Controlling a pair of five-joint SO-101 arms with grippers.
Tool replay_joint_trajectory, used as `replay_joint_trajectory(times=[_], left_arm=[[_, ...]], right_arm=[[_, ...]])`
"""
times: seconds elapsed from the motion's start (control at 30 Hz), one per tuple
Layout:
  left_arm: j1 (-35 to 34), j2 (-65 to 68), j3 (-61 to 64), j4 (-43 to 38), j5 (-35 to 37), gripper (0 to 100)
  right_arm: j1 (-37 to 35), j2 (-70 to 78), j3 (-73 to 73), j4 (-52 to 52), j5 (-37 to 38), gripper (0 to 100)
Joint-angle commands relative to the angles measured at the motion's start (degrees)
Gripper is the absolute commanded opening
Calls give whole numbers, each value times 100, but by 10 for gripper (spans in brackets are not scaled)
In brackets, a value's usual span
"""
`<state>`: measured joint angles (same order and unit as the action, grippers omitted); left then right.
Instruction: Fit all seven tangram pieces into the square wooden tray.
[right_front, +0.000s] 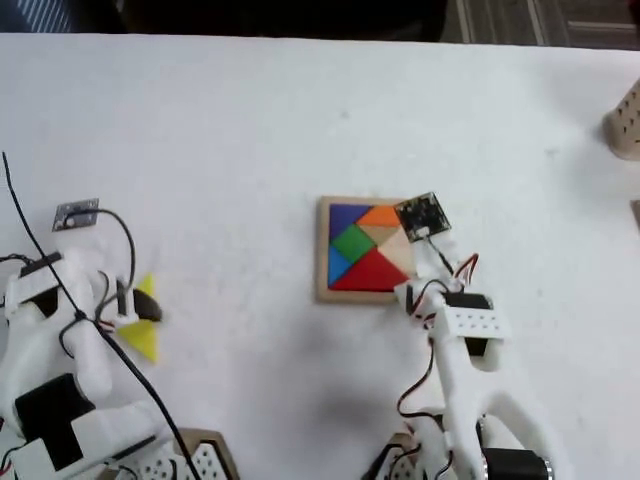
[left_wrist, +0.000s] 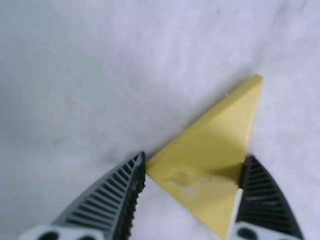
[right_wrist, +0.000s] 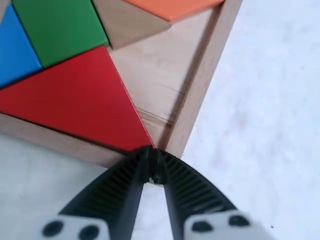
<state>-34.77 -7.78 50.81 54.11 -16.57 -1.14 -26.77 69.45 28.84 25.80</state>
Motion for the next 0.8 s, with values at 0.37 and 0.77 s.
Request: replay_joint_trajectory(times=[0.37,0.77], left_arm=[[356,13,-246,26,-70,170],[884,-31,-422,440,-9,166]], right_arm=[[84,75,-141,-119,18,18],[75,75,-141,-127,18,18]])
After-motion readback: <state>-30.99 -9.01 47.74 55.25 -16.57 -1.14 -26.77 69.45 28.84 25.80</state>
